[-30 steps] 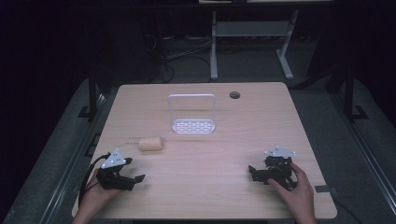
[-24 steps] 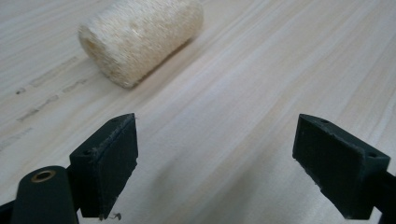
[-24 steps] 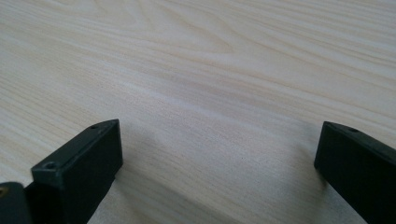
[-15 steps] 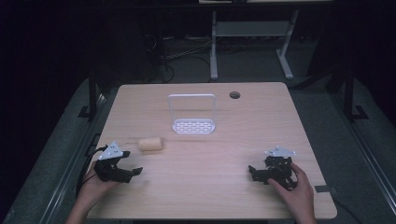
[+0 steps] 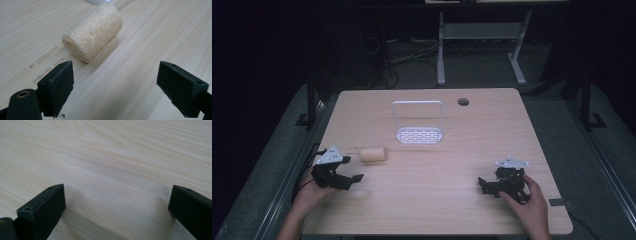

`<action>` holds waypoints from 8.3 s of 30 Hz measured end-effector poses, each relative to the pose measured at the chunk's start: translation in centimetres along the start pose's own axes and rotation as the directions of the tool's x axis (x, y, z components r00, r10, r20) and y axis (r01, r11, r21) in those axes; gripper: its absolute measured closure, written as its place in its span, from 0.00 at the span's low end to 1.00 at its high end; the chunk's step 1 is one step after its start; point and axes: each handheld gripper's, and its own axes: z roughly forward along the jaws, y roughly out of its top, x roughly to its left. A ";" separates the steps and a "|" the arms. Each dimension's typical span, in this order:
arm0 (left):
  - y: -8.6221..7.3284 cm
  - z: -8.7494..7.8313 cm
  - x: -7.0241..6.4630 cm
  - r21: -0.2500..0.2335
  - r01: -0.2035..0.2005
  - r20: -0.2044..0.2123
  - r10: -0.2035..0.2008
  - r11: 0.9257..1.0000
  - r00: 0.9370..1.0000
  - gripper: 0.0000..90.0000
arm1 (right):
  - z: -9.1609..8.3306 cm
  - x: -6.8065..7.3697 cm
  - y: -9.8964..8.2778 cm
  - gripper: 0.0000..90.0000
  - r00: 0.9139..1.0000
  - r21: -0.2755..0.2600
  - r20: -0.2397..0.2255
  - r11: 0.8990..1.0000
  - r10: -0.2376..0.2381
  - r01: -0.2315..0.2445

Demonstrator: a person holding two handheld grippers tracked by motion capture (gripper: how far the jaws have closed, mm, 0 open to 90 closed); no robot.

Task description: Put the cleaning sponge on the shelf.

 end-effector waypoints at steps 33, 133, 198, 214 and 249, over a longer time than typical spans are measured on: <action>3.8 0.9 2.8 0.017 -0.085 0.067 0.083 0.996 0.994 0.15 | 0.0 0.0 0.0 0.01 1.000 0.000 0.000 1.000 0.000 0.000; 6.1 9.2 4.5 0.207 -0.205 0.245 0.152 0.957 0.957 0.45 | 0.0 0.0 0.0 0.01 1.000 0.000 0.000 1.000 0.000 0.000; 8.4 7.3 -0.8 0.098 0.050 0.073 -0.057 0.994 0.996 0.45 | 0.0 0.0 0.0 0.01 1.000 0.000 0.000 1.000 0.000 0.000; 10.5 9.0 -2.3 0.084 0.019 0.106 -0.028 0.996 0.994 0.45 | 0.0 0.0 0.0 0.01 1.000 0.000 0.000 1.000 0.000 0.000; 14.5 14.0 -2.8 0.089 -0.015 0.102 0.005 0.996 0.995 0.45 | 0.0 0.0 0.0 0.01 1.000 0.000 0.000 1.000 0.000 0.000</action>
